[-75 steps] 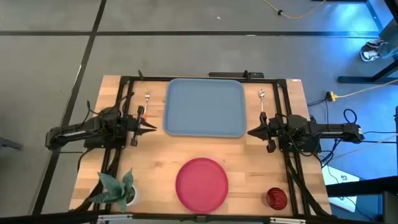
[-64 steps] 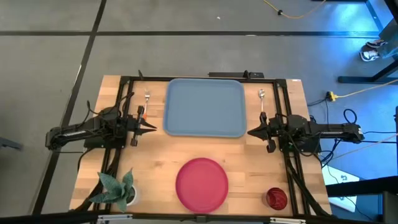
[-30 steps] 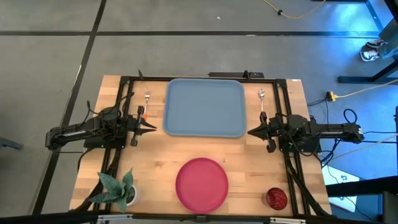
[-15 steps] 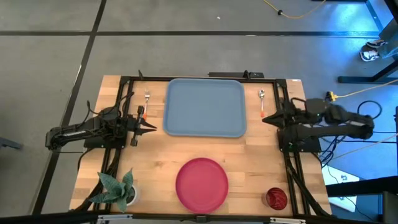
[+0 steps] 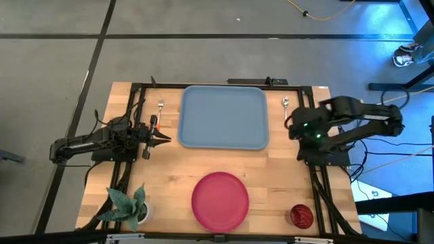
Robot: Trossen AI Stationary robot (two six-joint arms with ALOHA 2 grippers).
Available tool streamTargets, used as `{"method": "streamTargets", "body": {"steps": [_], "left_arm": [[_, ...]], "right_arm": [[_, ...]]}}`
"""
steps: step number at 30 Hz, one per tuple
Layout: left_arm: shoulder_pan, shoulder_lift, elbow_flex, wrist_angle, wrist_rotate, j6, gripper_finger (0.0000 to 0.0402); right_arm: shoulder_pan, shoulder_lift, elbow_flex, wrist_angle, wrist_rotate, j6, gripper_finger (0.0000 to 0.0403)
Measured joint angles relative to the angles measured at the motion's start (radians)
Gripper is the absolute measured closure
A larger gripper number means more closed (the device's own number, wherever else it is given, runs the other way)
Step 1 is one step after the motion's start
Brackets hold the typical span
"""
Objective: Pick and place plate/cup/fork/spoon on tray
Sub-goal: Put the pink plate on the middle of the blue serving tray
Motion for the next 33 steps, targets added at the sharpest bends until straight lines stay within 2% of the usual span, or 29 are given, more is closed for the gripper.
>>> {"method": "streamTargets", "body": {"steps": [6,13,17,23,28,33], "left_arm": [[0.000,0.000,0.000,0.002,0.000,0.000,0.0372],[0.000,0.000,0.004,0.042,-0.002,-0.098,0.0372],[0.000,0.004,0.038,-0.004,-0.003,-0.129,0.0372],[0.000,0.053,0.168,-0.146,-0.039,-0.157,0.0372],[0.000,0.182,0.302,-0.298,-0.046,-0.195,0.0372],[0.000,0.338,0.448,-0.378,-0.029,-0.201,0.0372]], "right_arm": [[0.015,0.090,0.012,-0.033,-0.066,0.103,0.0397],[0.015,0.120,0.012,0.053,-0.100,0.102,0.0397],[0.015,0.123,0.012,0.118,-0.101,0.101,0.0397],[0.015,0.123,0.012,0.172,-0.100,0.110,0.0397],[0.015,0.125,0.012,0.205,-0.053,0.196,0.0397],[0.015,0.125,0.012,0.207,-0.046,0.181,0.0397]]}}
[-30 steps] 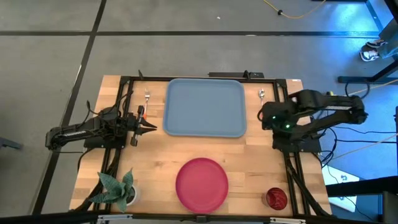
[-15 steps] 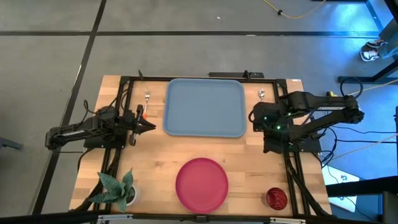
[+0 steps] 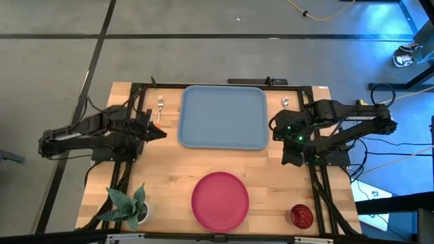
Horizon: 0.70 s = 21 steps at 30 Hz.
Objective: Pick and place plate/cup/fork/spoon on tray
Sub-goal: Put the pink plate on the middle of the blue serving tray
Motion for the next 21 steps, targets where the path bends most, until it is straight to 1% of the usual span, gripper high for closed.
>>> {"method": "streamTargets", "body": {"steps": [4,6,10,16,21], "left_arm": [[0.000,0.098,0.106,-0.049,0.000,0.066,0.0372],[0.000,0.137,0.147,-0.066,-0.001,0.092,0.0372],[0.000,0.185,0.198,-0.080,-0.007,0.121,0.0372],[0.000,0.205,0.216,-0.086,-0.006,0.124,0.0372],[0.000,0.205,0.216,-0.098,-0.006,0.123,0.0372]], "right_arm": [[0.000,0.002,0.000,0.000,0.076,0.004,0.0397],[0.000,0.003,0.000,-0.007,0.094,0.001,0.0397],[0.000,0.004,0.000,-0.010,0.140,0.003,0.0392],[0.000,0.012,-0.001,-0.017,0.270,0.008,0.0349],[0.000,0.025,-0.001,-0.021,0.285,0.000,0.0326]]}}
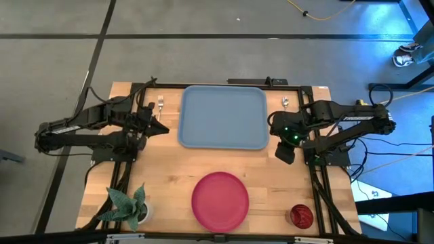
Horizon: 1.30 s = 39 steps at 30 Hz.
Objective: Pick and place plate/cup/fork/spoon on tray
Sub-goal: Put the pink plate on the middle of the blue serving tray
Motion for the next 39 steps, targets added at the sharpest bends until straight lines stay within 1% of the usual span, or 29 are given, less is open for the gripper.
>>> {"method": "streamTargets", "body": {"steps": [6,14,17,22,29,35,39], "left_arm": [[0.000,0.000,0.000,0.000,0.000,0.000,0.0372],[0.000,0.000,0.000,-0.001,0.002,-0.001,0.0372],[0.000,0.000,0.000,-0.002,0.002,0.000,0.0372],[0.000,0.000,0.000,-0.002,0.007,0.000,0.0372],[0.000,0.000,0.000,-0.036,0.011,0.001,0.0372],[0.000,0.002,0.000,-0.083,0.108,0.033,0.0372],[0.000,0.002,0.000,-0.084,0.119,0.034,0.0372]], "right_arm": [[0.000,0.027,0.000,0.033,-0.008,0.004,0.0324],[0.000,0.104,0.000,0.148,-0.009,0.011,0.0324],[0.000,0.161,0.000,0.174,-0.009,0.050,0.0324],[0.015,0.284,0.000,0.249,-0.013,0.025,0.0324],[0.017,0.470,-0.001,0.482,-0.121,0.081,0.0324],[0.030,0.594,-0.001,0.627,-0.122,0.084,0.0324],[0.040,0.653,-0.001,0.668,-0.122,0.079,0.0324]]}}
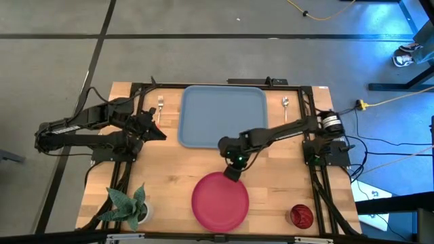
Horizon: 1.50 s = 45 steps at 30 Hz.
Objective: Pick and place plate/cup/fork/spoon on tray
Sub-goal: Put the pink plate on the middle of the blue serving tray
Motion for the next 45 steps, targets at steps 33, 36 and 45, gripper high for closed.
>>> {"method": "streamTargets", "body": {"steps": [33,36,45], "left_arm": [[0.000,0.000,0.000,0.015,0.000,0.000,0.0372],[0.000,0.000,0.000,0.014,0.000,0.000,0.0372],[0.000,-0.001,0.000,0.014,0.000,0.000,0.0372]], "right_arm": [[0.008,0.066,-0.047,0.100,0.078,-0.135,0.0324],[0.008,0.072,-0.058,0.154,0.078,-0.135,0.0324],[0.008,0.115,-0.081,0.184,0.065,-0.125,0.0324]]}}
